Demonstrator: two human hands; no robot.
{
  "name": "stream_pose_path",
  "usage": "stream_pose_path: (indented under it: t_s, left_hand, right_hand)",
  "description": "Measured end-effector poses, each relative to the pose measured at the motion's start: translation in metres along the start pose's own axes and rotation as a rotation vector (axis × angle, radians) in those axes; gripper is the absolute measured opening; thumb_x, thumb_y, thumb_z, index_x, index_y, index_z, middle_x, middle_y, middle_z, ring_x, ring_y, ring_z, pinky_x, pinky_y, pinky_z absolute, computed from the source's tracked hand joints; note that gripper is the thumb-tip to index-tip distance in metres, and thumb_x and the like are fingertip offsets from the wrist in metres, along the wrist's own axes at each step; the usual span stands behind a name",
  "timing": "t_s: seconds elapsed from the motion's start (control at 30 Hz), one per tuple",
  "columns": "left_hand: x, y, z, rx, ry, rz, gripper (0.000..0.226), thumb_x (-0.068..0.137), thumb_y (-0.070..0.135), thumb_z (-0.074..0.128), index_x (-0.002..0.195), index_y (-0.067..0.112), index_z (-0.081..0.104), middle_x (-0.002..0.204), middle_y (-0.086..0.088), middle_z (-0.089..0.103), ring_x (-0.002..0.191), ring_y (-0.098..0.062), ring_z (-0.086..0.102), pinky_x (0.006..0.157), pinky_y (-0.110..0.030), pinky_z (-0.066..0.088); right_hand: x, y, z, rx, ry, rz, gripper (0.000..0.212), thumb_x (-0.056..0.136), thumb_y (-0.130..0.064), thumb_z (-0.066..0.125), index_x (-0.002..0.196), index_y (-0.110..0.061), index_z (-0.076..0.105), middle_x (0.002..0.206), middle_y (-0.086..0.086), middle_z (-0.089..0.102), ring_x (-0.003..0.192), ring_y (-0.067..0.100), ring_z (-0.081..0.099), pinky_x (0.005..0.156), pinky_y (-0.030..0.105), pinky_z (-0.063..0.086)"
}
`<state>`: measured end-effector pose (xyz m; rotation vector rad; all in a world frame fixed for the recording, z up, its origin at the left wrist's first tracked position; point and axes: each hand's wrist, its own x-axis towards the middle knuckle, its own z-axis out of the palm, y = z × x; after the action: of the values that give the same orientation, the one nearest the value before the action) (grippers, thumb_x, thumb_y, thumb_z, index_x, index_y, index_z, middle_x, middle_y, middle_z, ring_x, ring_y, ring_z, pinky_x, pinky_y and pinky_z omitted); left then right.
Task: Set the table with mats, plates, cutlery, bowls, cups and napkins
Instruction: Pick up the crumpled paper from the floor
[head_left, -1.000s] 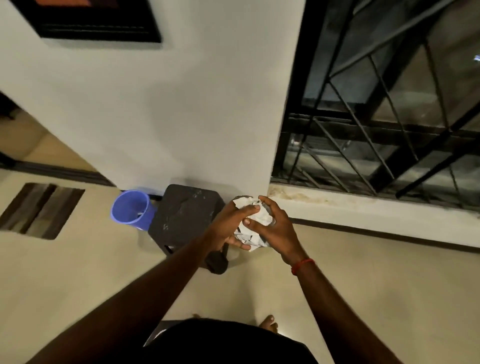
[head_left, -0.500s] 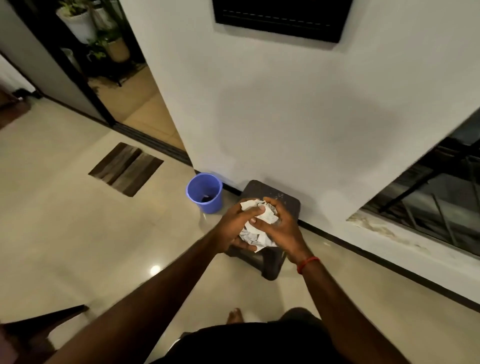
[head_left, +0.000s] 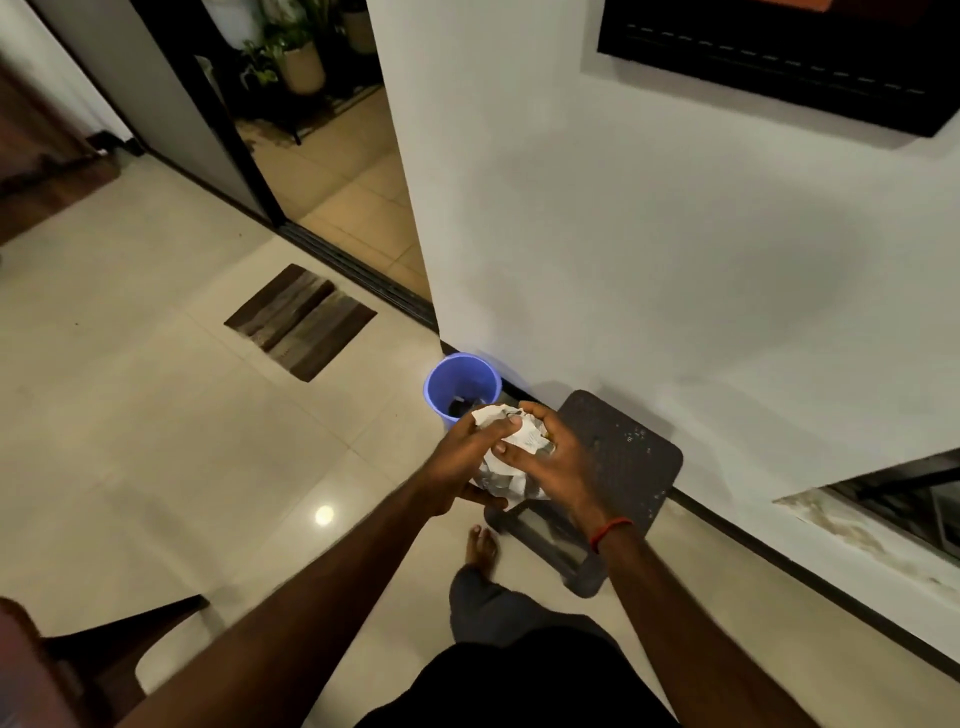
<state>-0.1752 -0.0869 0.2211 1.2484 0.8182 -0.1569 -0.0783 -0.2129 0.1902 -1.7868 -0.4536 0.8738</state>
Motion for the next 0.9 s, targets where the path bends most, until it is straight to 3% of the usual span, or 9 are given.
stream_pose_path:
  t_s: [0.27,0.47,0.6,0.67,0.8,0.9]
  left_hand:
    - [0.065,0.041,-0.071,-0.041,-0.052,-0.087,0.054,0.098,0.066,0.042,0.129,0.027,0.063,0.115,-0.008,0.074,0.100,-0.031,0.074,0.074,-0.049,0.062]
    - [0.113,0.063,-0.124,-0.107,-0.012,-0.122,0.054,0.098,0.066,0.043,0.130,0.028,0.063,0.115,-0.004,0.075,0.100,-0.028,0.075,0.076,-0.050,0.063]
    - [0.152,0.067,-0.148,-0.148,0.023,-0.130,0.045,0.100,0.060,0.047,0.126,0.028,0.065,0.110,-0.003,0.076,0.099,-0.026,0.075,0.079,-0.052,0.062]
    - [0.173,0.065,-0.159,-0.168,0.060,-0.148,0.036,0.100,0.054,0.051,0.121,0.029,0.066,0.108,-0.003,0.076,0.098,-0.025,0.075,0.079,-0.051,0.063]
    - [0.218,0.049,-0.182,-0.098,0.088,-0.109,0.026,0.101,0.045,0.057,0.120,0.031,0.067,0.111,-0.001,0.075,0.100,-0.023,0.074,0.078,-0.052,0.063]
    - [0.258,0.038,-0.201,-0.010,0.081,-0.102,0.028,0.101,0.042,0.059,0.124,0.029,0.066,0.115,-0.002,0.073,0.101,-0.023,0.073,0.078,-0.052,0.063]
  right_hand:
    - [0.095,-0.010,0.043,0.023,-0.002,0.029,0.075,0.069,-0.057,0.084,0.134,-0.035,0.054,0.121,-0.014,0.066,0.113,0.005,0.064,0.095,0.040,0.057]
    - [0.153,-0.029,0.070,-0.005,0.020,0.039,0.075,0.065,-0.062,0.082,0.131,-0.044,0.051,0.121,-0.023,0.063,0.114,0.000,0.061,0.096,0.034,0.056]
    - [0.192,-0.028,0.088,-0.035,0.063,0.065,0.089,0.061,-0.074,0.079,0.138,-0.039,0.051,0.129,-0.016,0.062,0.119,0.005,0.059,0.097,0.037,0.056]
    - [0.213,-0.021,0.099,-0.041,0.084,0.084,0.090,0.062,-0.071,0.080,0.139,-0.037,0.050,0.130,-0.014,0.062,0.119,0.006,0.059,0.097,0.039,0.056]
    - [0.254,-0.001,0.118,-0.004,0.140,0.168,0.074,0.071,-0.045,0.088,0.136,-0.039,0.054,0.127,-0.012,0.063,0.115,0.004,0.061,0.094,0.039,0.057]
    - [0.289,0.020,0.133,0.030,0.182,0.231,0.073,0.067,-0.045,0.087,0.133,-0.047,0.055,0.131,-0.009,0.061,0.116,0.009,0.061,0.094,0.043,0.058]
